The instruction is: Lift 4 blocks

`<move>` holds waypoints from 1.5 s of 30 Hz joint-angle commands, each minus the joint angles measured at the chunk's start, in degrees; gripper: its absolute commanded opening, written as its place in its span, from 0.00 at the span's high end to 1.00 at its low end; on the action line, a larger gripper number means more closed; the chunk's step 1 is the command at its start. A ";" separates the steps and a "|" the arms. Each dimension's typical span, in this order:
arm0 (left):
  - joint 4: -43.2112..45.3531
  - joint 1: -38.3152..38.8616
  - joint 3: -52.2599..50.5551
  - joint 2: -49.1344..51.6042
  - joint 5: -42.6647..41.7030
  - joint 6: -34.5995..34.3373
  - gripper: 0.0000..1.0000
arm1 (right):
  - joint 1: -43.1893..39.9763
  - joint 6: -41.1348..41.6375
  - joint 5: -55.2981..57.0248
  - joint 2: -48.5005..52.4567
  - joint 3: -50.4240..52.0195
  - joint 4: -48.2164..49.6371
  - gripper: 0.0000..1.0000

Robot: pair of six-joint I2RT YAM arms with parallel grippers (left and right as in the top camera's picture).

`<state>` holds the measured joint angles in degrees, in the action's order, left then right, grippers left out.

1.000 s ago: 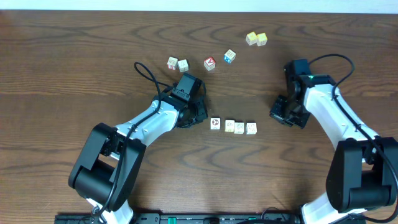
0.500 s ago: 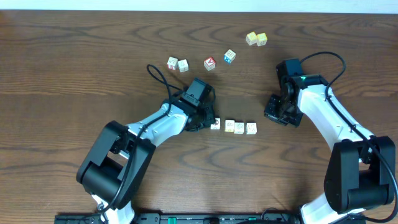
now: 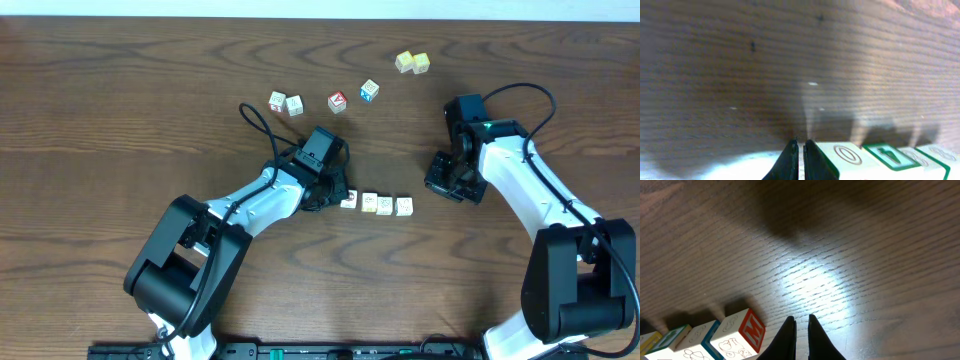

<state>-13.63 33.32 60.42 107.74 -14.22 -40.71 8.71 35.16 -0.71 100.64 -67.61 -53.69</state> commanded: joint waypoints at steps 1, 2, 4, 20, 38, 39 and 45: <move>0.04 0.02 -0.31 0.57 4.24 -0.48 0.93 | 1.20 -0.11 -0.04 -1.16 0.28 -0.07 0.92; 0.07 0.02 -0.31 0.57 4.28 -0.48 0.93 | 1.20 -0.11 -0.04 -1.16 0.28 -0.09 0.92; 0.04 0.04 -0.31 0.57 4.20 -0.50 0.93 | 1.20 -0.11 -0.04 -1.16 0.28 -0.07 0.92; 0.04 2.64 -0.31 0.57 1.79 -0.50 0.93 | 1.20 -0.11 -0.04 -1.16 0.28 -0.07 0.91; -0.72 3.45 -0.31 0.59 5.90 -0.26 0.93 | 1.20 -0.11 -0.04 -1.16 0.28 -0.13 0.91; -0.79 3.32 -0.31 0.59 6.71 -0.26 0.93 | 1.20 -0.11 -0.04 -1.16 0.28 -0.22 0.91; 0.98 1.73 -0.31 0.59 8.57 -0.28 0.93 | 1.20 -0.11 -0.04 -1.16 0.28 -0.50 0.91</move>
<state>-13.50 36.23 60.42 107.74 -8.54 -40.71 8.71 35.16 -0.71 100.64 -67.61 -54.13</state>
